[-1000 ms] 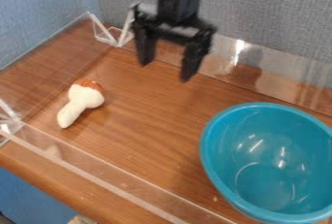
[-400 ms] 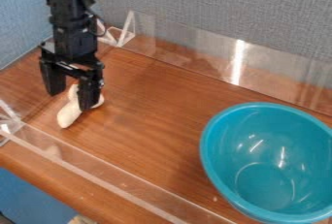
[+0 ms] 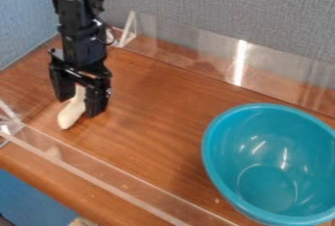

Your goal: Put the mushroom in the blue bowl

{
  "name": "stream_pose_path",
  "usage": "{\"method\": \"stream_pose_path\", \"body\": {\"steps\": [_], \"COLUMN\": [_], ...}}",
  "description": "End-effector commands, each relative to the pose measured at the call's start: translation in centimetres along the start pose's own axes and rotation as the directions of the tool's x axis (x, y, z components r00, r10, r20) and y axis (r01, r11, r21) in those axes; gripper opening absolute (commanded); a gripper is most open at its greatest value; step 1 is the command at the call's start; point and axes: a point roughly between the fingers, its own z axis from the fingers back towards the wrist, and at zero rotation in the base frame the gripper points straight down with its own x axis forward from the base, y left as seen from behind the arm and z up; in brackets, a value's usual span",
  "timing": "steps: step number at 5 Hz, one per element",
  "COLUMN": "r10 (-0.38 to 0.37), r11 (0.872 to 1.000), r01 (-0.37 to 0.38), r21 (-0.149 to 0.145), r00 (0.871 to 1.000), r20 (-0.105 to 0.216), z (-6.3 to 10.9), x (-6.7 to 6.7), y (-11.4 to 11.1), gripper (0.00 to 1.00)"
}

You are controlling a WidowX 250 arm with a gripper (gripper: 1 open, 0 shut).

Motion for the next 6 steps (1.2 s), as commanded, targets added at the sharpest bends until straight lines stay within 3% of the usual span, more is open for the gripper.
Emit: {"method": "stream_pose_path", "body": {"steps": [1, 2, 4, 6], "r10": [0.012, 0.031, -0.084, -0.026], "r11": [0.999, 0.999, 0.995, 0.999], "r01": [-0.015, -0.034, 0.079, 0.021], "r21": [0.035, 0.036, 0.053, 0.048], "r00": [0.997, 0.996, 0.992, 0.995], "r20": [0.079, 0.084, 0.091, 0.098], "z": [2.4, 2.7, 2.1, 2.6], "x": [1.2, 1.6, 1.6, 1.8], "y": [0.1, 0.0, -0.6, -1.8], "gripper": [1.0, 1.0, 1.0, 1.0]}}
